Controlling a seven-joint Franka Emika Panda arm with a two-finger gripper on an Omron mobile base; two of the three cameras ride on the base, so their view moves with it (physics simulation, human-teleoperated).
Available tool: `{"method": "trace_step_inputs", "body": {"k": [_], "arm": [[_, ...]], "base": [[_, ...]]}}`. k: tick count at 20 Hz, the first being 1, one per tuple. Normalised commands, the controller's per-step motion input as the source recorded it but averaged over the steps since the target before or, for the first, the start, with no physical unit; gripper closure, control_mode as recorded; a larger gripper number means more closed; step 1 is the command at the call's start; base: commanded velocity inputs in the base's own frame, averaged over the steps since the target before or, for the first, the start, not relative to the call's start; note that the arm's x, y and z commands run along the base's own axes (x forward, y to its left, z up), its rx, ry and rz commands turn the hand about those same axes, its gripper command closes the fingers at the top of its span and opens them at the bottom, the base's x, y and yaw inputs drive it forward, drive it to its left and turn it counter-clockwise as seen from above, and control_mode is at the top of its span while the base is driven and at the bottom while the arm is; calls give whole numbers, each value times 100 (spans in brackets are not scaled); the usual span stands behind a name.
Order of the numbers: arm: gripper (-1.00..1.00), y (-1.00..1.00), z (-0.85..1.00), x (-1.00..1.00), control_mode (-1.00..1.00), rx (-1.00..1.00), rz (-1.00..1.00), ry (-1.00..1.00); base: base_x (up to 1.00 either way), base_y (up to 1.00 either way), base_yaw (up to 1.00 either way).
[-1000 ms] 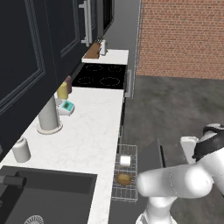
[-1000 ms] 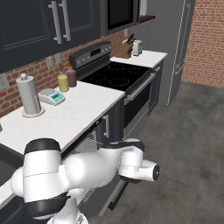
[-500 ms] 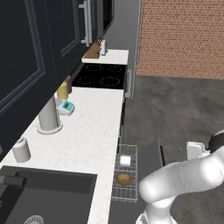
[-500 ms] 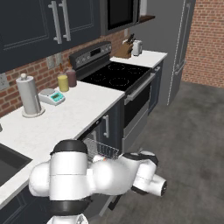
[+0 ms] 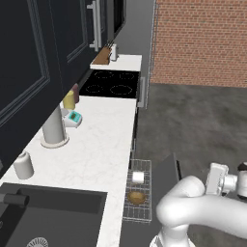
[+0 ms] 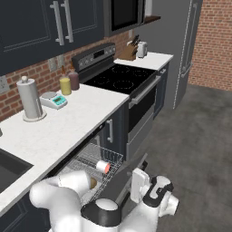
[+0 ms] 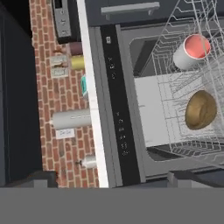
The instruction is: Pick up the cup and bowl from the counter, place them in the dishwasher, and close the dishwasher door.
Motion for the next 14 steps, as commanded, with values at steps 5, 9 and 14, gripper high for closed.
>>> {"method": "trace_step_inputs", "body": {"k": [5,9,14], "arm": [[-100,-28,-54,13,-100,20,6,0],[-100,-21,-44,33,-100,12,2,0],[-100,-20,-46,40,-100,5,1,1]], "base": [[0,0,0],[0,0,0],[0,0,0]]}}
